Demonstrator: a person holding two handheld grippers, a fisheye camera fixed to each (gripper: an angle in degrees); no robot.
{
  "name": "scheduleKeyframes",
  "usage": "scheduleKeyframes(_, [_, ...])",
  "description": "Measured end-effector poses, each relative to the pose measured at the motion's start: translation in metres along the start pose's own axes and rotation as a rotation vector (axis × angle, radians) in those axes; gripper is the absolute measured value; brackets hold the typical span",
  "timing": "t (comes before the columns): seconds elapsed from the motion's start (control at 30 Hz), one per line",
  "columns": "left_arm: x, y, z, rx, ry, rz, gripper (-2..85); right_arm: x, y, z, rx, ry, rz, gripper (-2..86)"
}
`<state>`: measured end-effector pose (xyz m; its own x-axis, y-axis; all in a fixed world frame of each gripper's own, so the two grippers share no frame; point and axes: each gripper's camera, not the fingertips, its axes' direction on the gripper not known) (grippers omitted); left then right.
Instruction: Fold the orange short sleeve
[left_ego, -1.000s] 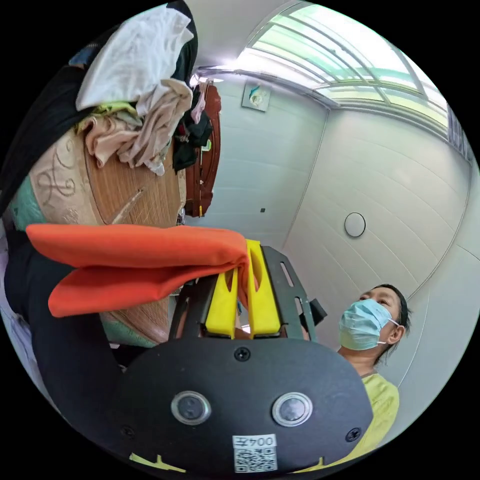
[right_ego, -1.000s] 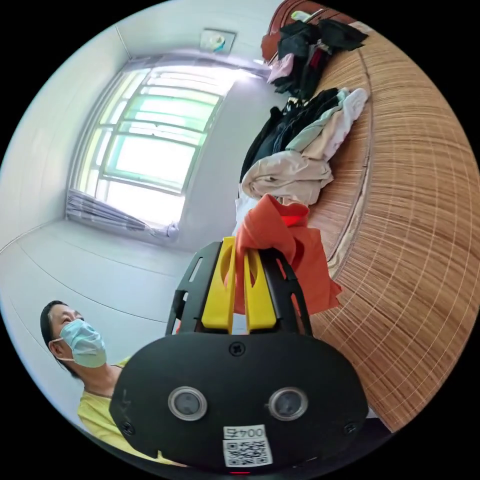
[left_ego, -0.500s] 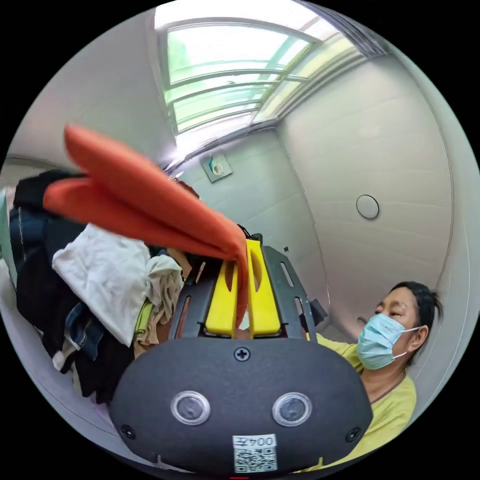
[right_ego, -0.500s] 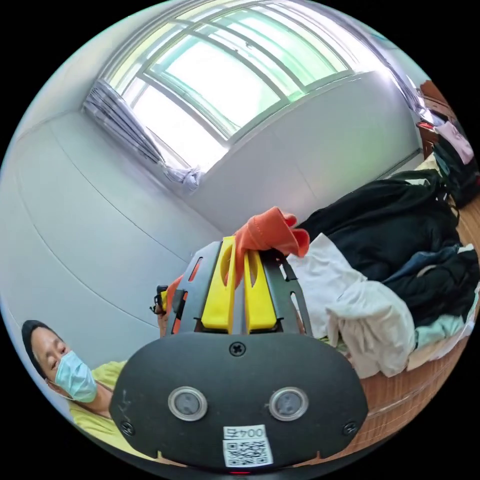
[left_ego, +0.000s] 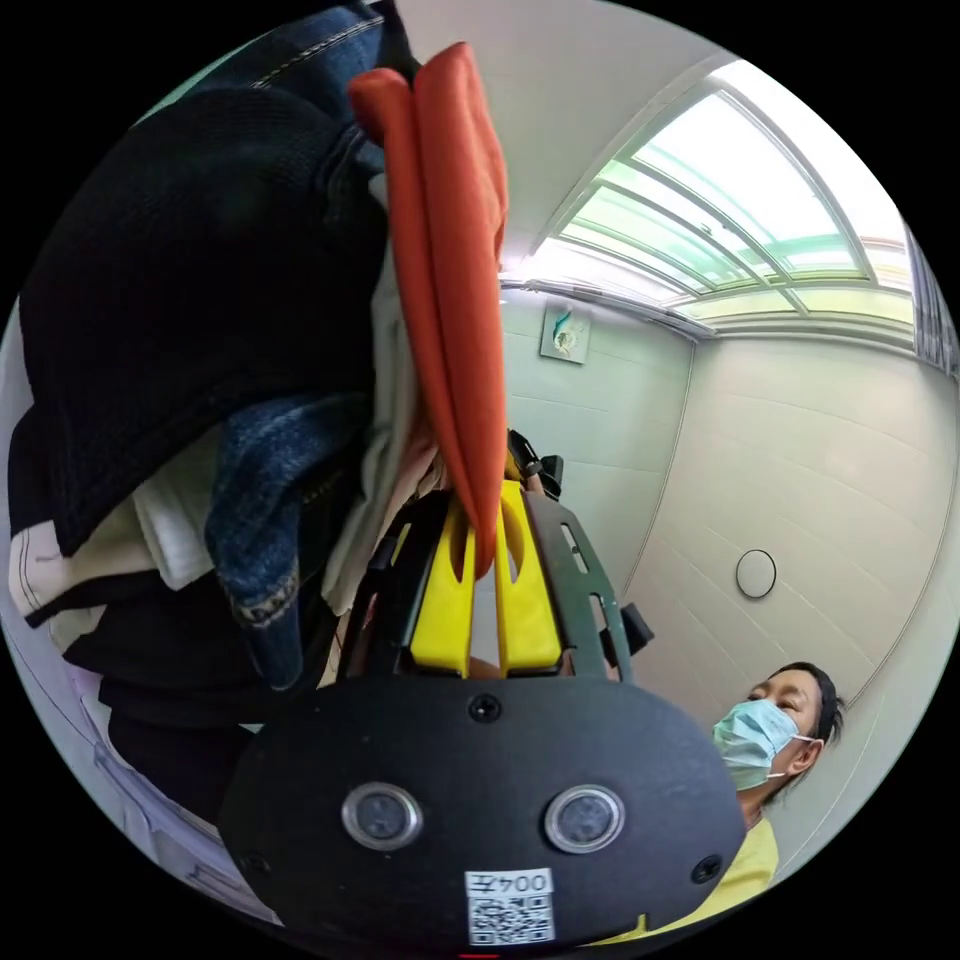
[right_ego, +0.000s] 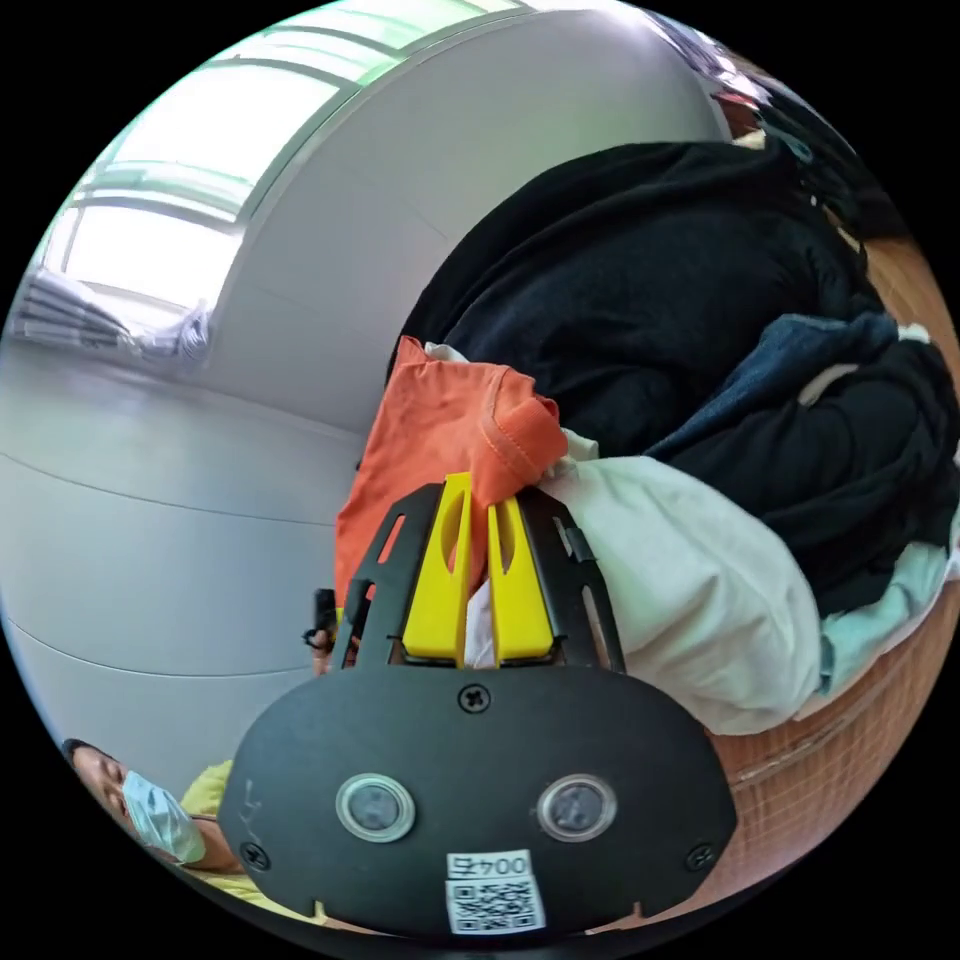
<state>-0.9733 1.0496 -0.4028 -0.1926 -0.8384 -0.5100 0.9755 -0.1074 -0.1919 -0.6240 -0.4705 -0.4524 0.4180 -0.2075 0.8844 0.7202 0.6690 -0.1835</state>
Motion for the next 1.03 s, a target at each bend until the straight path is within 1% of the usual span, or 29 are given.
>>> scheduleKeyframes(0.03, [-0.004, 0.004, 0.0, -0.004, -0.008, -0.008, 4.1, -0.013, -0.001, -0.002, -0.009, 0.078, -0.029, 2.9])
scheduleKeyframes(0.13, [-0.028, 0.025, -0.004, 0.033, -0.023, -0.07, 3.6, -0.026, 0.0, 0.0, -0.012, 0.124, -0.018, 3.2])
scheduleKeyframes(0.2, [-0.019, 0.038, -0.005, 0.051, -0.002, -0.045, 3.3, -0.033, 0.0, -0.005, -0.002, 0.119, -0.007, 3.2])
scheduleKeyframes(0.27, [0.001, 0.046, -0.002, 0.047, -0.038, 0.004, 3.2, -0.048, -0.003, -0.014, -0.007, 0.142, -0.03, 3.2])
scheduleKeyframes(0.37, [0.014, 0.054, 0.012, -0.014, -0.109, 0.039, 2.9, -0.078, -0.005, -0.03, 0.011, 0.259, -0.082, 3.1])
scheduleKeyframes(0.43, [-0.008, 0.058, 0.017, -0.025, -0.156, -0.037, 2.8, -0.083, -0.004, -0.022, -0.007, 0.352, -0.078, 3.1])
scheduleKeyframes(0.47, [-0.024, 0.062, 0.013, 0.004, -0.154, -0.082, 2.7, -0.082, -0.004, -0.018, -0.017, 0.359, -0.076, 3.1])
scheduleKeyframes(0.53, [-0.032, 0.074, 0.004, 0.05, -0.104, -0.096, 2.5, -0.082, -0.002, -0.006, -0.028, 0.329, -0.086, 3.5])
scheduleKeyframes(0.57, [-0.028, 0.084, 0.0, 0.065, -0.086, -0.07, 2.3, -0.083, -0.001, -0.007, -0.026, 0.323, -0.09, 3.6])
scheduleKeyframes(0.7, [-0.014, 0.107, -0.012, 0.09, -0.127, -0.017, 1.7, -0.086, 0.007, -0.026, 0.001, 0.235, -0.13, 5.5])
scheduleKeyframes(0.83, [0.017, 0.13, -0.021, 0.084, -0.159, 0.073, 0.9, -0.084, 0.037, -0.051, 0.11, 0.146, -0.145, 10.5])
scheduleKeyframes(0.9, [0.037, 0.148, -0.031, 0.13, -0.184, 0.135, 0.6, -0.088, 0.057, -0.056, 0.149, 0.175, -0.178, 13.3])
scheduleKeyframes(1.0, [0.099, 0.181, -0.037, 0.265, -0.252, 0.41, 0.3, -0.098, 0.089, -0.05, 0.184, 0.298, -0.262, 16.9])
scheduleKeyframes(1.03, [0.108, 0.182, -0.034, 0.281, -0.267, 0.446, 0.3, -0.103, 0.098, -0.042, 0.184, 0.359, -0.295, 17.7])
